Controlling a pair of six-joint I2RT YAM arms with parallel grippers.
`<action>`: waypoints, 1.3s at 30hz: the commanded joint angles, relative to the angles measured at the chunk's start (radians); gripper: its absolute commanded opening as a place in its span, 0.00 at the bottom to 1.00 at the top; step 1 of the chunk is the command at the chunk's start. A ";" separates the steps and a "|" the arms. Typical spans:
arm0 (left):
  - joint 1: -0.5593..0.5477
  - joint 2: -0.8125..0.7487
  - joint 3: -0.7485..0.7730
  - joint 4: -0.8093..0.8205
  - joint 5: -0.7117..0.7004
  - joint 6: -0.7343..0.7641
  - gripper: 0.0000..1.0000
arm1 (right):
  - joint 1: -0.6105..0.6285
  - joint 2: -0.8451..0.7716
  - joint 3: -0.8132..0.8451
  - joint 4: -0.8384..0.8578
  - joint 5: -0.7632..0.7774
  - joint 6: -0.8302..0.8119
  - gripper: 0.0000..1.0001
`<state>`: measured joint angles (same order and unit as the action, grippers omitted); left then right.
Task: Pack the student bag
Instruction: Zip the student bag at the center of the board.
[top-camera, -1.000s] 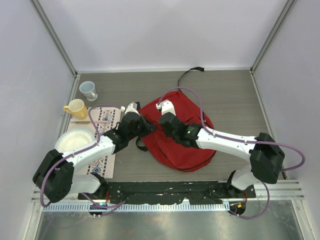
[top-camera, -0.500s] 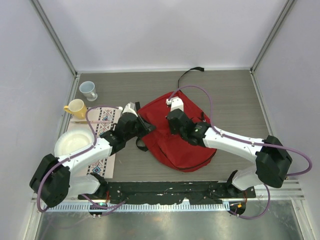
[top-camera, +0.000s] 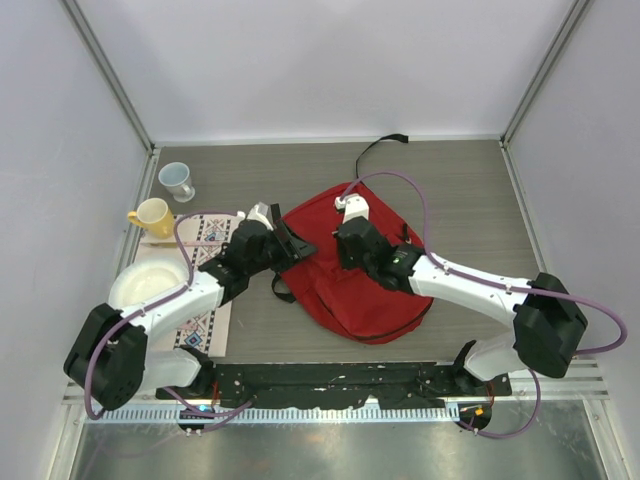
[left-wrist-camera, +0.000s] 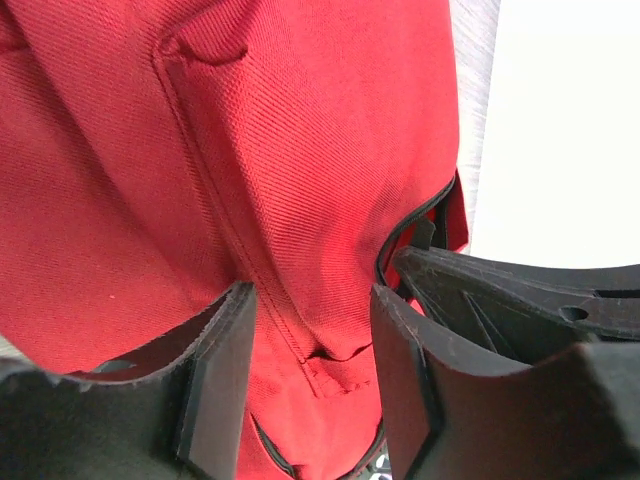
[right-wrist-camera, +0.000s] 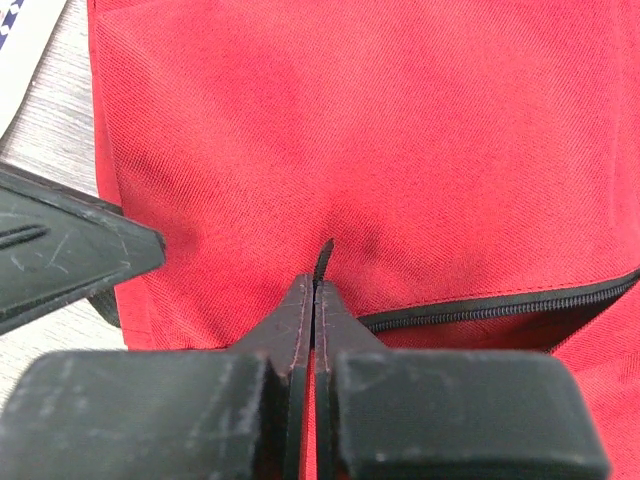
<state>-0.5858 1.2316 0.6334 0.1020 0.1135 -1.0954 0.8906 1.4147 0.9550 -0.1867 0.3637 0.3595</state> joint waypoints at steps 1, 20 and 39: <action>0.001 0.022 0.005 0.088 0.077 -0.060 0.59 | -0.004 -0.053 -0.009 0.038 0.000 0.013 0.01; -0.005 -0.152 0.008 -0.090 -0.072 -0.035 1.00 | -0.005 -0.088 -0.025 0.032 0.007 0.019 0.01; 0.004 -0.319 -0.029 -0.329 -0.432 -0.249 0.99 | -0.004 -0.091 -0.022 0.035 0.014 0.035 0.01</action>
<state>-0.5877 0.9508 0.5930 -0.0132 -0.1482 -1.1034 0.8886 1.3651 0.9234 -0.1837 0.3470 0.3794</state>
